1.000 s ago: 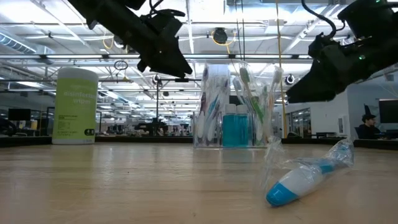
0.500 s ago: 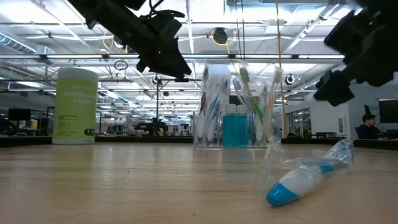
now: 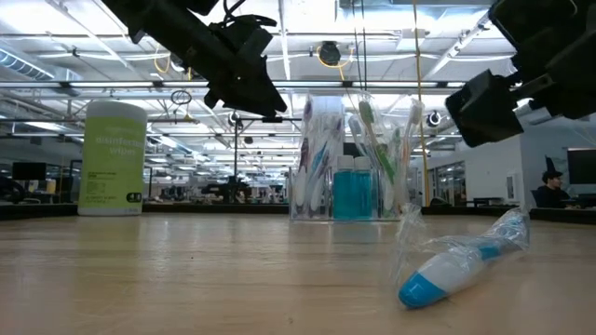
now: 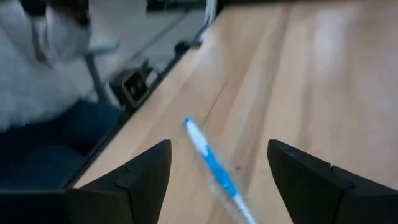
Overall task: Pick & Place toothbrushing station
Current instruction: Put the blue toothbrush into the organizer
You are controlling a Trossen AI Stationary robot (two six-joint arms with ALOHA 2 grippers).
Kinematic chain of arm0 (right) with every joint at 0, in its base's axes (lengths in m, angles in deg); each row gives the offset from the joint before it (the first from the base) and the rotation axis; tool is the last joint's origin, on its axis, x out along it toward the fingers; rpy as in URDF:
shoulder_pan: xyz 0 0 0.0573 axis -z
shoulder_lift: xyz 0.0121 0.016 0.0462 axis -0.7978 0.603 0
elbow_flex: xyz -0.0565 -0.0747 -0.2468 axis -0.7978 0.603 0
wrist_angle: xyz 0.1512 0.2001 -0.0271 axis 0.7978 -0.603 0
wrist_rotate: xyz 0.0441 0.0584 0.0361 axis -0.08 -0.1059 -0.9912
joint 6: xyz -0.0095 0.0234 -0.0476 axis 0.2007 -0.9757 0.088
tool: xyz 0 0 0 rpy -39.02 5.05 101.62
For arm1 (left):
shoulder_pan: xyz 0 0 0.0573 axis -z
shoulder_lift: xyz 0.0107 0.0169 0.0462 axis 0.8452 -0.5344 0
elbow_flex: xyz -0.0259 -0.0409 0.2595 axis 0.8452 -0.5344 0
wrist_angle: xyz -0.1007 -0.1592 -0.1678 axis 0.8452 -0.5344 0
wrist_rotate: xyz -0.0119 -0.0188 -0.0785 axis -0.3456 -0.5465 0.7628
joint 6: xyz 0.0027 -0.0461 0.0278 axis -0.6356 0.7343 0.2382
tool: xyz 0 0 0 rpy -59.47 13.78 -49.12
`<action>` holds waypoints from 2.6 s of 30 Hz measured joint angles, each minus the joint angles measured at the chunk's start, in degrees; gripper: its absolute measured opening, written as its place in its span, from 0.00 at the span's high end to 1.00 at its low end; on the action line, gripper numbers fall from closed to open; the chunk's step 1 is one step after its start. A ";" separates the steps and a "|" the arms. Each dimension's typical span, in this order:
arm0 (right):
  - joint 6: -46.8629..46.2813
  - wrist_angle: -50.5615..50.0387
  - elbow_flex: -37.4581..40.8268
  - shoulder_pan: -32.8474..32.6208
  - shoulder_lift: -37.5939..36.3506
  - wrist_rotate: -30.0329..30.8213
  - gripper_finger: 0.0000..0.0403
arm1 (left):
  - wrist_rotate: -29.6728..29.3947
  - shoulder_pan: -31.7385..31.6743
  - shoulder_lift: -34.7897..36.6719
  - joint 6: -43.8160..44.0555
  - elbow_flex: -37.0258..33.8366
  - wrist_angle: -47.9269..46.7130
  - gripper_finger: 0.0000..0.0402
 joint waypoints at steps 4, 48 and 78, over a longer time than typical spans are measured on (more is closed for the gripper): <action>3.71 -14.10 -9.10 -0.02 3.29 -2.24 0.39 | 0.00 0.00 0.00 0.43 0.00 0.00 0.58; 23.60 -38.35 -17.41 2.84 13.35 0.30 0.88 | 20.34 1.61 -0.04 15.59 0.00 -0.07 0.58; 80.96 -28.86 -22.35 4.47 6.95 28.82 0.96 | 27.02 8.48 -6.11 20.39 0.00 4.38 0.58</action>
